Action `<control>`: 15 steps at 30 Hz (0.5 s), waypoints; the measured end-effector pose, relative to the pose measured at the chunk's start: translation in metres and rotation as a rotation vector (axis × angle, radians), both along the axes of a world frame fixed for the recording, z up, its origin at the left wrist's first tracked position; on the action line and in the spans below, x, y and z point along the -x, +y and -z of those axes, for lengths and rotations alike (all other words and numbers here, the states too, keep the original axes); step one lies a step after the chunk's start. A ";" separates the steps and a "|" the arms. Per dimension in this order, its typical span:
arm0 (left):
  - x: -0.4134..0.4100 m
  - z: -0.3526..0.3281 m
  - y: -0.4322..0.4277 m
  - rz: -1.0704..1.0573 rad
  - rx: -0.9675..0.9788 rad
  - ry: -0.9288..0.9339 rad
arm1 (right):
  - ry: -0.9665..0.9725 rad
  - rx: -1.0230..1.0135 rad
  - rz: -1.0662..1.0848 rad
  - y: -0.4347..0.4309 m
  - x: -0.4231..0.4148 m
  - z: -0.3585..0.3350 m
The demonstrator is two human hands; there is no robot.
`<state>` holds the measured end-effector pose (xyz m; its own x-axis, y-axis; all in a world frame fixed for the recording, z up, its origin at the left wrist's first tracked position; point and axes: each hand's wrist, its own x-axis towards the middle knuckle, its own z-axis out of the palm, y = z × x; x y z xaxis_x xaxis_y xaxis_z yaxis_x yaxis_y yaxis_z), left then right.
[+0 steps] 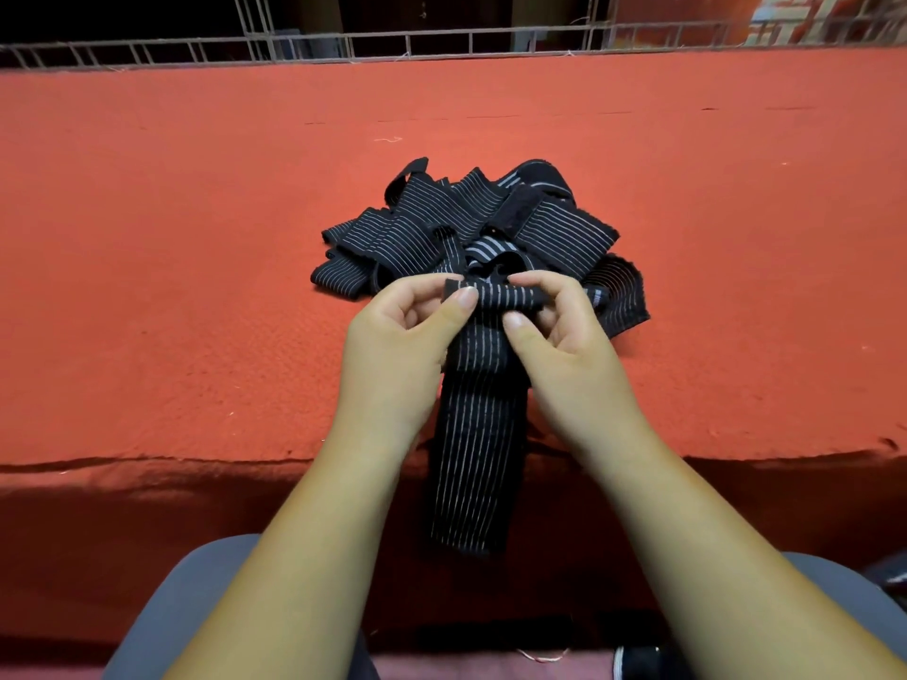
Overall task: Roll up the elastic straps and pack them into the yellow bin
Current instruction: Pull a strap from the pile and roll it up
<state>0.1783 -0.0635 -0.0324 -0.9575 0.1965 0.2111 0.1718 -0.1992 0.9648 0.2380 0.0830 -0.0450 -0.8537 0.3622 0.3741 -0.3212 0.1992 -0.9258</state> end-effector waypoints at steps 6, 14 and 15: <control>0.001 0.007 -0.001 0.047 0.025 0.086 | -0.094 0.077 -0.036 0.002 0.003 0.000; -0.003 0.006 -0.004 0.040 0.049 -0.005 | 0.001 0.033 -0.035 0.004 0.006 0.007; -0.002 0.005 -0.004 0.027 0.084 -0.004 | 0.011 -0.022 -0.017 0.004 0.005 0.007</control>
<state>0.1808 -0.0678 -0.0375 -0.9525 0.2392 0.1887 0.1634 -0.1219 0.9790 0.2329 0.0871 -0.0522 -0.8556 0.3388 0.3913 -0.3350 0.2138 -0.9176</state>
